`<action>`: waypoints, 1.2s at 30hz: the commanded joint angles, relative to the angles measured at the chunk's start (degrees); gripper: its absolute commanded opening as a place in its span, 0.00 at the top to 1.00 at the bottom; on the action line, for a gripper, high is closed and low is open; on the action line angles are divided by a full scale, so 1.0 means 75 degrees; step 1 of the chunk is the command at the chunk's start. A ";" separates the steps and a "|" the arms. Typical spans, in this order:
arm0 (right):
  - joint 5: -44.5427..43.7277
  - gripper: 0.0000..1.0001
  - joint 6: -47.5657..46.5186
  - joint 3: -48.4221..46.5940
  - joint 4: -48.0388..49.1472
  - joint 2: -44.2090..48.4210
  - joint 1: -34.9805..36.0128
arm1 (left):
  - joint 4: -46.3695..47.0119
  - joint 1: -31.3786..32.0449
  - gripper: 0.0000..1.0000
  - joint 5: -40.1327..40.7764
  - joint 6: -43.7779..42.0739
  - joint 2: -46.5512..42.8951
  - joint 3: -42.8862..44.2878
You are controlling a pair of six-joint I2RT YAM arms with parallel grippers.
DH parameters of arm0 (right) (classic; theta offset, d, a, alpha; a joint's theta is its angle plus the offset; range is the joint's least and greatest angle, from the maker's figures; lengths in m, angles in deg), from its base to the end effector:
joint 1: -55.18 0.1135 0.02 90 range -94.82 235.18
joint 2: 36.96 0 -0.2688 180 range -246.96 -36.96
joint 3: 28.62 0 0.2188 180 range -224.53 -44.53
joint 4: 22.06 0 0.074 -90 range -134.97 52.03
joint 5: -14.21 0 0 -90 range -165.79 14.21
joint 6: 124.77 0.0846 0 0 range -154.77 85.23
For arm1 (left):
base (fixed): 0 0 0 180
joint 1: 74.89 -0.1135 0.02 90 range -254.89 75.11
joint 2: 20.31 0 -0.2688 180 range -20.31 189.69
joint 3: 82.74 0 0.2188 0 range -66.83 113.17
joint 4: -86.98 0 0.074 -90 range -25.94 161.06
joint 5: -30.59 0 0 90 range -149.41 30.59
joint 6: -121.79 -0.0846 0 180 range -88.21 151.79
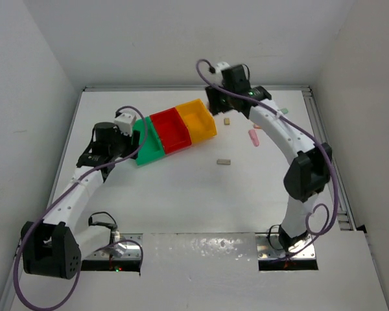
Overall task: Sort the stationery into containers
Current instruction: Pick up the stationery from the center of the board, then place the stationery in the storage box.
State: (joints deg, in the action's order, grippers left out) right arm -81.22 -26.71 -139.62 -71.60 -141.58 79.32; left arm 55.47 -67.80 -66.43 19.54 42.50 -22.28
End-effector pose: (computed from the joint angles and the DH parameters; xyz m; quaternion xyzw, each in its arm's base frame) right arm 0.3872 0.1647 0.2897 -0.1096 0.9102 0.0683 0.3935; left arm 0.2438 -0.0407 0.2556 0.1763 0.8634 -0.0328 0.4716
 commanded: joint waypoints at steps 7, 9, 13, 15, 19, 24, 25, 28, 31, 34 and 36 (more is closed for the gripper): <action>0.0432 1.00 -0.0348 -0.4232 -0.0417 -0.3265 0.0789 | 0.0298 -0.0547 0.44 0.1241 0.0872 -0.0908 -0.0561; 0.0326 1.00 -0.0242 -0.3847 0.0272 -0.3313 0.0789 | 0.0310 -0.0594 0.44 0.1265 0.0883 -0.1002 -0.0690; 0.0302 1.00 0.0097 -0.3622 0.0488 -0.3523 0.0801 | 0.0310 -0.0653 0.44 0.1172 0.0989 -0.1085 -0.0854; 0.0256 1.00 0.0145 -0.3587 0.0359 -0.3652 0.0812 | 0.0345 -0.0664 0.44 0.1136 0.1036 -0.1085 -0.0925; -0.0119 1.00 0.0402 -0.3085 0.0394 -0.3734 0.0824 | 0.0415 -0.0676 0.44 0.1136 0.1071 -0.1097 -0.0983; -0.0635 1.00 0.0649 -0.3176 0.0312 -0.4050 0.0813 | 0.0556 -0.0723 0.43 0.1183 0.0954 -0.1073 -0.0972; -0.0682 1.00 0.0672 -0.3223 0.0242 -0.4109 0.0824 | 0.0567 -0.0723 0.43 0.1195 0.0942 -0.1073 -0.0972; -0.0857 1.00 0.0696 -0.3283 0.0171 -0.4215 0.0836 | 0.0544 -0.0746 0.43 0.1230 0.0884 -0.1073 -0.0984; -0.0823 0.88 0.0696 -0.3201 0.0253 -0.4192 0.0836 | 0.0544 -0.0758 0.43 0.1265 0.0848 -0.1085 -0.1042; -0.0683 0.70 0.0696 -0.3165 0.0323 -0.4203 0.0824 | 0.0591 -0.0782 0.43 0.1277 0.0848 -0.1073 -0.1066; -0.0635 0.62 0.0684 -0.3165 0.0358 -0.4168 0.0836 | 0.0579 -0.0805 0.43 0.1312 0.0848 -0.1085 -0.1031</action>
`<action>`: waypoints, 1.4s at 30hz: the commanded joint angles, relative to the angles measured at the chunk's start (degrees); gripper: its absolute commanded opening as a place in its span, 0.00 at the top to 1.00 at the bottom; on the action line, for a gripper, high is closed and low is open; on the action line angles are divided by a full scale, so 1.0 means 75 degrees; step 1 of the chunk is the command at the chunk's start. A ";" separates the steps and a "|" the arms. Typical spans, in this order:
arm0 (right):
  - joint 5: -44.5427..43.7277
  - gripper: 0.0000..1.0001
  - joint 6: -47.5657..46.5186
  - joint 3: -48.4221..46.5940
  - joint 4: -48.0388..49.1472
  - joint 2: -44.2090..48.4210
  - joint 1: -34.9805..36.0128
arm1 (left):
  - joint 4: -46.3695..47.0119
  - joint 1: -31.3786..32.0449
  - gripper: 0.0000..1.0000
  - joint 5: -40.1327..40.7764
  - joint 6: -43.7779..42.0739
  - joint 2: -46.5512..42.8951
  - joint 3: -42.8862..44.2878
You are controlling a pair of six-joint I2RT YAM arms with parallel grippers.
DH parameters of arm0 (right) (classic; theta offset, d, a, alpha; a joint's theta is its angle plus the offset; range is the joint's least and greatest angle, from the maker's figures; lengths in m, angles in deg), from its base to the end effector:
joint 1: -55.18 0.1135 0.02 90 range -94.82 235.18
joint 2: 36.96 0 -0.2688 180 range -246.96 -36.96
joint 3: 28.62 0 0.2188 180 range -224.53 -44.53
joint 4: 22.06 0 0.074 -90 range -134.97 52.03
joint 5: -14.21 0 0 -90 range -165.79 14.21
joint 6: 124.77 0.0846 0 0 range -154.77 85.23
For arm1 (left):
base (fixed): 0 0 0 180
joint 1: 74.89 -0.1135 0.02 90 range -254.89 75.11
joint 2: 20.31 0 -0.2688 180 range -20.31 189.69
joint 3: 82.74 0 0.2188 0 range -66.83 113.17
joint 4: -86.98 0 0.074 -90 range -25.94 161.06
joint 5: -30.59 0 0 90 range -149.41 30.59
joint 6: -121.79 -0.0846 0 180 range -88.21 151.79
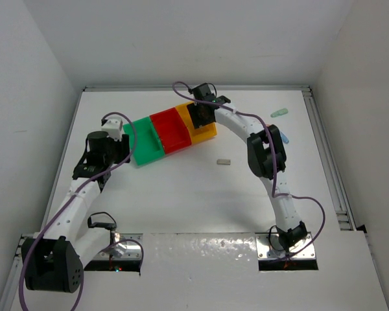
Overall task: Sort the stationery into containers
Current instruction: Place the stationery in the storage box, then pick up the stationery from the center of the board.
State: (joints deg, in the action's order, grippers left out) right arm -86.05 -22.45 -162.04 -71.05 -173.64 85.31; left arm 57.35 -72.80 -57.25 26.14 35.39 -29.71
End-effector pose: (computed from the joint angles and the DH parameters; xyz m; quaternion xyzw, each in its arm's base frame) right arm 0.4662 0.2531 0.1611 -0.1173 0.9356 0.0378 0.3310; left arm 0.2211 -0.0049 0.2406 0.0500 0.8743 0.0315 0.4817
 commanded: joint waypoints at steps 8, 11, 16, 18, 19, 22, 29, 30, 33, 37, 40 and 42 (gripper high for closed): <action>0.0184 0.34 -0.0048 -0.0023 0.0520 0.0107 0.0084 | 0.0270 -0.0184 0.43 0.0416 -0.0231 -0.0103 0.0042; 0.0185 0.33 0.0010 -0.0011 0.0450 0.0119 0.0084 | 0.0259 -0.0196 0.43 0.0428 -0.0254 -0.0126 0.0066; 0.0278 0.33 0.0057 0.0048 0.0485 0.0353 0.0084 | 0.0282 -0.0208 0.43 0.0428 -0.0243 -0.0079 0.0054; 0.0383 0.33 0.0104 0.0001 0.0392 0.0575 0.0073 | 0.0294 -0.0208 0.43 0.0404 -0.0231 -0.0091 0.0077; 0.0419 0.32 0.0127 -0.0104 0.0322 0.0692 0.0073 | 0.0294 -0.0208 0.43 0.0381 -0.0243 -0.0091 0.0089; 0.0641 0.31 0.0057 -0.0246 -0.0007 0.1429 0.0049 | 0.0247 -0.0220 0.43 0.0369 -0.0301 -0.0056 0.0194; 0.3309 0.37 -0.1252 0.1040 -0.2183 0.3773 -0.1039 | 0.0328 -0.0231 0.43 0.0475 -0.0243 -0.0301 0.0219; 0.3522 0.39 -0.2126 0.1844 -0.2500 0.4088 -0.1238 | 0.0329 -0.0255 0.43 0.0475 -0.0185 -0.0360 0.0160; 0.2089 0.76 -0.2193 0.2914 -0.3147 0.4057 -0.2267 | 0.0480 -0.0278 0.43 0.0486 -0.0091 -0.0571 -0.0191; 0.1382 0.49 -0.1971 0.3083 -0.2927 0.3261 -0.3440 | 0.0551 -0.0278 0.43 0.0510 0.0073 -0.0560 -0.0333; 0.1005 0.38 -0.1701 0.2930 -0.2319 0.2571 -0.4271 | 0.0598 -0.0466 0.43 0.0545 0.0155 -0.0572 -0.0391; 0.1121 0.35 -0.1420 0.2907 -0.1954 0.2311 -0.4741 | 0.0482 -0.0466 0.43 0.0580 0.0109 -0.0630 -0.0345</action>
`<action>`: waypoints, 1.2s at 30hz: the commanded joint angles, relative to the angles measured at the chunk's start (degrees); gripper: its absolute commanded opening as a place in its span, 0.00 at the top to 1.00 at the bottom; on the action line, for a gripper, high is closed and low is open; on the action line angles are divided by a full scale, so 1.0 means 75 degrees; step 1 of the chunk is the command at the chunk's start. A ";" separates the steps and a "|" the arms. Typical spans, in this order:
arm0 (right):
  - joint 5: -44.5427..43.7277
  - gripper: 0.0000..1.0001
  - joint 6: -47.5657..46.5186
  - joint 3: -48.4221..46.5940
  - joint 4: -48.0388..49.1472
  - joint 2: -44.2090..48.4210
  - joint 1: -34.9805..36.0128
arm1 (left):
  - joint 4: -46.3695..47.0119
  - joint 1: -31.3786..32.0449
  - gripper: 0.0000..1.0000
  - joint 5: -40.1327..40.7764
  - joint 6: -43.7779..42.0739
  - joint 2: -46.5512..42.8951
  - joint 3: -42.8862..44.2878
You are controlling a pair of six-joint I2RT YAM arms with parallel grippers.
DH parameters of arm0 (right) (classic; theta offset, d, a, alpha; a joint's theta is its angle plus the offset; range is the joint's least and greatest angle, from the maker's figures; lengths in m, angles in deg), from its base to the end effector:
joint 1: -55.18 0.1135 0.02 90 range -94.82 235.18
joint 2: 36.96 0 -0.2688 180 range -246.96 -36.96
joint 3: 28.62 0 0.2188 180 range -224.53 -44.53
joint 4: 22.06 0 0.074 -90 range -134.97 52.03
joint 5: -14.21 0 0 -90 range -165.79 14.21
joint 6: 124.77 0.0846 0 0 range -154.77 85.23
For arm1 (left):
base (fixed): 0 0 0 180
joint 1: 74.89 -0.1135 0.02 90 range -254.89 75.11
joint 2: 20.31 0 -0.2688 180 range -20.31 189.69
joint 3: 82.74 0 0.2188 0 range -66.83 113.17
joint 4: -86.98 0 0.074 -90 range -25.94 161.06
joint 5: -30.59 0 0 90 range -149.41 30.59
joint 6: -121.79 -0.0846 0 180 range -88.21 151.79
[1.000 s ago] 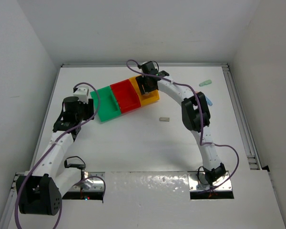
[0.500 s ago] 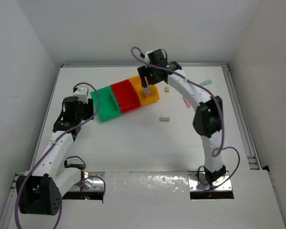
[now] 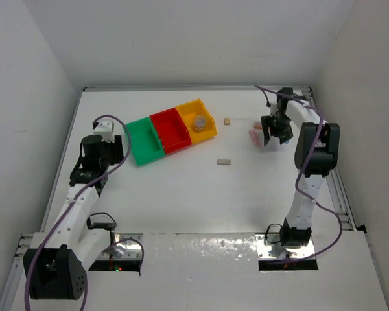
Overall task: Sort the stationery into containers
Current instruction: Pick up the stationery from the center of the board.
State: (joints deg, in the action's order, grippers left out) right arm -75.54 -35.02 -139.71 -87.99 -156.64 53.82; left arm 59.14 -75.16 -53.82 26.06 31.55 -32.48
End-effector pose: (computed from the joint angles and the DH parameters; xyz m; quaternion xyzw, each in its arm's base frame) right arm 0.4117 -0.0094 0.1615 0.0093 0.9908 0.0003 0.1347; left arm 0.2104 0.0092 0.2410 0.0165 0.8627 0.0684 0.5007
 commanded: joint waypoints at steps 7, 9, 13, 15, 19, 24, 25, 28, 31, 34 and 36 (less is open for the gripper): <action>-0.0690 0.29 -0.0645 0.0081 0.1851 -0.0449 -0.0732 | -0.0063 -0.0233 0.43 0.0251 0.0132 -0.0141 -0.0033; -0.0689 0.30 -0.0868 0.0069 0.1829 -0.0660 -0.0732 | -0.0062 -0.0326 0.43 0.0217 0.0249 -0.0094 -0.0045; -0.0912 0.31 -0.1231 -0.0024 0.1865 -0.0952 -0.0802 | -0.0086 -0.0584 0.43 -0.0029 0.0378 0.0081 0.0025; -0.0784 0.33 -0.1256 -0.0176 0.1807 -0.1198 -0.0861 | -0.0074 -0.0713 0.43 -0.0076 0.0390 0.0198 0.0072; -0.0386 0.44 -0.1010 -0.0552 0.1326 -0.1516 -0.0896 | 0.0007 -0.1052 0.43 -0.0240 0.0448 0.0305 0.0213; -0.0245 0.75 -0.0823 0.0372 0.1642 -0.1141 -0.0896 | 0.0019 -0.1439 0.43 -0.0510 0.0589 0.0293 0.0225; -0.0186 0.83 -0.0776 0.0467 0.1630 -0.1106 -0.0896 | 0.0008 -0.1463 0.43 -0.0522 0.0578 0.0293 0.0225; -0.0069 1.00 -0.0577 0.0935 0.1618 -0.0768 -0.0896 | 0.0008 -0.1569 0.43 -0.0534 0.0519 0.0234 0.0248; 0.0247 1.00 -0.0494 0.1521 0.1759 -0.0404 -0.0873 | 0.0019 -0.1569 0.43 -0.0650 0.0426 0.0234 0.0283; 0.0201 1.00 -0.0319 0.2235 0.2237 0.0474 -0.0721 | 0.0031 -0.1522 0.44 -0.1095 0.0238 0.0199 0.0389; -0.0009 1.00 -0.0073 0.2844 0.2578 0.1384 -0.0441 | 0.0031 -0.1417 0.44 -0.1469 0.0121 0.0199 0.0529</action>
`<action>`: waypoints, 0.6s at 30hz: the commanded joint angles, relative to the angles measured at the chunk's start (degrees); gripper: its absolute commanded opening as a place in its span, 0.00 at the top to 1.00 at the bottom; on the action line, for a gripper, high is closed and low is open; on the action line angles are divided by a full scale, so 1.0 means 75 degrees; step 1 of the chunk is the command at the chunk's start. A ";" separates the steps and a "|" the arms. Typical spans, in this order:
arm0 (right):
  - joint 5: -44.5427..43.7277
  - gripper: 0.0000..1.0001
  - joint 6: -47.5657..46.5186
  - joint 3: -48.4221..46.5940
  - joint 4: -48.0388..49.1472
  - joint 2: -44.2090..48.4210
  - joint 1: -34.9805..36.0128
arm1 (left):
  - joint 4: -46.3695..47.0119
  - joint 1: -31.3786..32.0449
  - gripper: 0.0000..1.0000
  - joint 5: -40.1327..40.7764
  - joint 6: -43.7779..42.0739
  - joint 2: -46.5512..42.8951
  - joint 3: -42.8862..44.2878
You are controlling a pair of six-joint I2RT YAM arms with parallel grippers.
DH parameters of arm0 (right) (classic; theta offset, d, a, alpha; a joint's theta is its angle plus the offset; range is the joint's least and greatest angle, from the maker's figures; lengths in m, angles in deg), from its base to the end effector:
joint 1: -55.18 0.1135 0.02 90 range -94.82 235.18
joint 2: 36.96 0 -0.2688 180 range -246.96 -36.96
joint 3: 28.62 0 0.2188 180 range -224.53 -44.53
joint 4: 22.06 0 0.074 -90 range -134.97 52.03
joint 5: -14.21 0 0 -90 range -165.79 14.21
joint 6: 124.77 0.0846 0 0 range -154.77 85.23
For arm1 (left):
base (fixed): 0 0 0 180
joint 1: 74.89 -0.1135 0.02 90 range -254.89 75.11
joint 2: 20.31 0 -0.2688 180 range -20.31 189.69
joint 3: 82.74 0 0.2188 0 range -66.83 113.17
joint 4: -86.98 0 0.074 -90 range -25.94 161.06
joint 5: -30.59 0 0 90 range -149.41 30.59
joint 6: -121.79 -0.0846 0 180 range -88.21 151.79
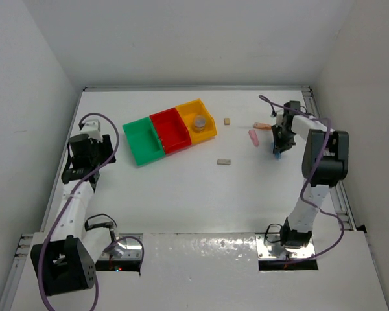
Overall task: Sort the stationery into containers
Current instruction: Pick up the stationery from the center of the board, then place the stationery in the storage box.
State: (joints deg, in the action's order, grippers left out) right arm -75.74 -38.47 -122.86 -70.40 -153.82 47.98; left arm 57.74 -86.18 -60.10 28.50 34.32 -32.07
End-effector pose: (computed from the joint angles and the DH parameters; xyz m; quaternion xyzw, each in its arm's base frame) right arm 0.3920 -0.0495 0.1192 0.0300 0.9858 -0.0153 0.1647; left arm 0.2114 0.0412 0.2307 -0.0585 0.8777 0.0551 0.4724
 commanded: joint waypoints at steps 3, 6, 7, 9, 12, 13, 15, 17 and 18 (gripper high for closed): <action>-0.0288 1.00 0.0973 0.1103 0.0783 0.2169 0.1119 | 0.0252 0.0298 0.44 -0.1289 -0.0393 -0.0183 0.0673; -0.0569 1.00 0.1547 0.0941 0.1112 0.2735 0.2290 | 0.0381 0.0392 0.44 -0.1712 -0.0370 -0.0206 0.0709; -0.0744 1.00 0.1792 0.0603 0.1170 0.2761 0.3027 | 0.0463 0.0392 0.44 -0.1713 -0.0231 -0.0229 0.0651; -0.0921 1.00 0.2074 0.0075 0.1322 0.2656 0.3707 | 0.0510 0.0380 0.44 -0.1597 -0.0066 -0.0264 0.0568; -0.0571 1.00 0.2777 -0.1354 0.1521 0.1838 0.4755 | 0.0429 0.0368 0.44 -0.1152 0.0181 -0.0358 0.0381; -0.0477 1.00 0.2953 -0.1764 0.1569 0.1243 0.4931 | 0.0382 0.0345 0.44 -0.1023 0.0250 -0.0405 0.0346; -0.0383 1.00 0.3329 -0.3111 0.1465 0.0561 0.5377 | 0.0207 0.0298 0.44 -0.0543 0.0309 -0.0522 0.0287; -0.0499 1.00 0.3412 -0.4536 0.1335 -0.0575 0.5739 | 0.0043 0.0123 0.44 -0.0343 0.0368 -0.0569 0.0252; -0.0569 1.00 0.3458 -0.5241 0.1289 -0.1229 0.5799 | -0.0051 0.0018 0.44 -0.0261 0.0357 -0.0627 0.0217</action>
State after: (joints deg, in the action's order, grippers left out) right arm -79.00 -17.25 -151.73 -60.06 -153.45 90.54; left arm 57.90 -84.17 -65.87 29.64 31.52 -29.58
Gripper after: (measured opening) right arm 0.210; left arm 0.564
